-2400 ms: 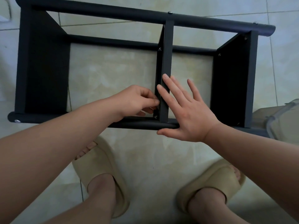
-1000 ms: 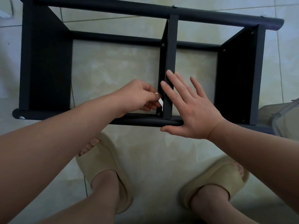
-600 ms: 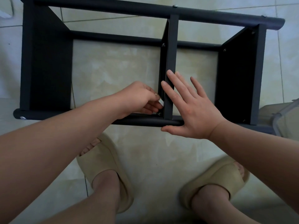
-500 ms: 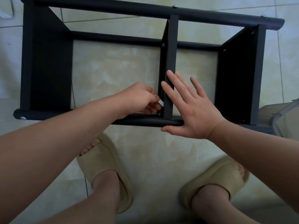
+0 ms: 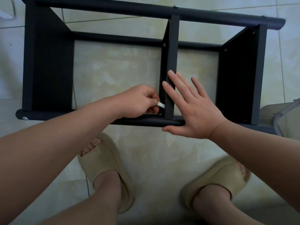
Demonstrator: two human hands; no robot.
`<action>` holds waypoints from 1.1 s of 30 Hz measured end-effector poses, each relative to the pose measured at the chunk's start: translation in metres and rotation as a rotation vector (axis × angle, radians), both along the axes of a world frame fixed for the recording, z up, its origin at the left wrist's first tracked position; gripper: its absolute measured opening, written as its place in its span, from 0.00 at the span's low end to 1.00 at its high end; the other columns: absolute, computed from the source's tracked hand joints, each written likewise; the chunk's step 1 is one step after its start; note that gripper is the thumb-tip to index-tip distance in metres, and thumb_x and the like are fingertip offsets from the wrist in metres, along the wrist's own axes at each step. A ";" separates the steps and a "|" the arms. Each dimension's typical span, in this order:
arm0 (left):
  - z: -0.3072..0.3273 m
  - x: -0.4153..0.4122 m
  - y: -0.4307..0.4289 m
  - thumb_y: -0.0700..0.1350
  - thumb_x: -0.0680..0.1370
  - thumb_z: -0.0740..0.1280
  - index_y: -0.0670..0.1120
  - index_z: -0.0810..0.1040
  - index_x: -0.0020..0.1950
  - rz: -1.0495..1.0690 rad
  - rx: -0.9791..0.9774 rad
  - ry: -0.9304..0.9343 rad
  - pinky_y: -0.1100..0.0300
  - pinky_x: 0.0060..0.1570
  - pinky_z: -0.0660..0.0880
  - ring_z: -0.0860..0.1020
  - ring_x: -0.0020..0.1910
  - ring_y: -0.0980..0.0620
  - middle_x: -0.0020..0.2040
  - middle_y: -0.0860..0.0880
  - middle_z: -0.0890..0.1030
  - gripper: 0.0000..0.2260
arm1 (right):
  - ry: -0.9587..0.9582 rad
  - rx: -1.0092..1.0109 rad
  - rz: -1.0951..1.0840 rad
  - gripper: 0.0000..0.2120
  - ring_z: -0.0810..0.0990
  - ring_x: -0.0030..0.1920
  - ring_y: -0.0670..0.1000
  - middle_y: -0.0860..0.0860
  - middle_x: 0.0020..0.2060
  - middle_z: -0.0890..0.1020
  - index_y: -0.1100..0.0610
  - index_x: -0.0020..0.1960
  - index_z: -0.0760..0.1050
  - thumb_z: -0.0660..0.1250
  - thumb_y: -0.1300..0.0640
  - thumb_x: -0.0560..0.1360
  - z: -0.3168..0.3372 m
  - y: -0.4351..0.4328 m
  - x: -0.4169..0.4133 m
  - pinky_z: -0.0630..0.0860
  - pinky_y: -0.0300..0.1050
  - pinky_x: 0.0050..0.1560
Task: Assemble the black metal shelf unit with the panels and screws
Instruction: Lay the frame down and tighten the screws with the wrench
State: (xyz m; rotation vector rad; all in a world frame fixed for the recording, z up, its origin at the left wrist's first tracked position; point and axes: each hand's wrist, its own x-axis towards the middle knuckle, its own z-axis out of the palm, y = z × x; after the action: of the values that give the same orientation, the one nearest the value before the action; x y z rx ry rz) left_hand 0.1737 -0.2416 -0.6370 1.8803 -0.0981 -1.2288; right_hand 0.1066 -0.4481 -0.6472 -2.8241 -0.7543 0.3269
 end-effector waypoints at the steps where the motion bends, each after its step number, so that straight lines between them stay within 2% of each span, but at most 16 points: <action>1: 0.000 0.000 0.001 0.36 0.83 0.61 0.46 0.76 0.43 -0.015 0.000 -0.008 0.55 0.50 0.77 0.79 0.40 0.51 0.39 0.48 0.82 0.11 | -0.001 0.002 0.000 0.51 0.48 0.82 0.59 0.59 0.82 0.49 0.58 0.83 0.51 0.57 0.25 0.73 0.000 0.000 0.000 0.51 0.65 0.79; 9: -0.004 -0.001 0.007 0.38 0.81 0.64 0.48 0.77 0.43 -0.117 0.015 -0.046 0.57 0.48 0.76 0.79 0.37 0.56 0.38 0.53 0.84 0.09 | -0.005 0.006 0.003 0.51 0.48 0.82 0.59 0.59 0.82 0.49 0.58 0.83 0.51 0.57 0.25 0.73 -0.002 -0.001 0.000 0.51 0.65 0.79; 17: -0.006 -0.005 0.008 0.39 0.81 0.65 0.50 0.77 0.43 -0.171 0.048 -0.069 0.66 0.35 0.69 0.74 0.30 0.64 0.35 0.58 0.82 0.09 | 0.003 0.003 0.002 0.51 0.47 0.82 0.59 0.59 0.82 0.48 0.58 0.83 0.50 0.57 0.25 0.73 -0.001 -0.001 0.000 0.51 0.65 0.79; 25: -0.006 -0.007 0.008 0.42 0.81 0.65 0.50 0.76 0.41 -0.245 0.079 -0.100 0.70 0.26 0.65 0.70 0.25 0.63 0.31 0.56 0.74 0.09 | 0.011 0.008 -0.002 0.51 0.47 0.82 0.59 0.59 0.82 0.48 0.58 0.83 0.50 0.57 0.25 0.73 0.000 -0.001 0.000 0.52 0.66 0.78; 28: -0.006 -0.006 0.008 0.42 0.81 0.65 0.51 0.77 0.41 -0.257 0.084 -0.084 0.69 0.28 0.66 0.71 0.27 0.63 0.32 0.54 0.75 0.09 | 0.013 0.009 -0.002 0.51 0.47 0.82 0.59 0.58 0.82 0.49 0.58 0.83 0.50 0.58 0.25 0.73 -0.001 0.000 0.000 0.52 0.65 0.78; 31: -0.005 0.001 0.010 0.43 0.81 0.65 0.51 0.80 0.44 -0.259 0.094 -0.138 0.62 0.41 0.74 0.78 0.37 0.57 0.38 0.54 0.81 0.08 | 0.013 0.017 -0.005 0.51 0.48 0.82 0.59 0.59 0.82 0.49 0.58 0.83 0.51 0.58 0.26 0.73 -0.001 -0.001 0.000 0.52 0.65 0.78; 33: -0.002 0.008 0.014 0.45 0.80 0.67 0.51 0.82 0.49 -0.290 0.134 -0.250 0.64 0.44 0.75 0.80 0.41 0.59 0.41 0.55 0.83 0.04 | 0.016 0.020 -0.004 0.51 0.47 0.82 0.59 0.58 0.82 0.48 0.58 0.83 0.50 0.59 0.26 0.73 -0.001 -0.001 0.000 0.52 0.65 0.78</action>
State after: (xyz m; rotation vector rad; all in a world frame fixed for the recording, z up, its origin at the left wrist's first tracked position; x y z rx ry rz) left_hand 0.1813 -0.2280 -0.6388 2.1885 -0.4458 -1.2067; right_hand 0.1064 -0.4489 -0.6481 -2.8005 -0.7447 0.3387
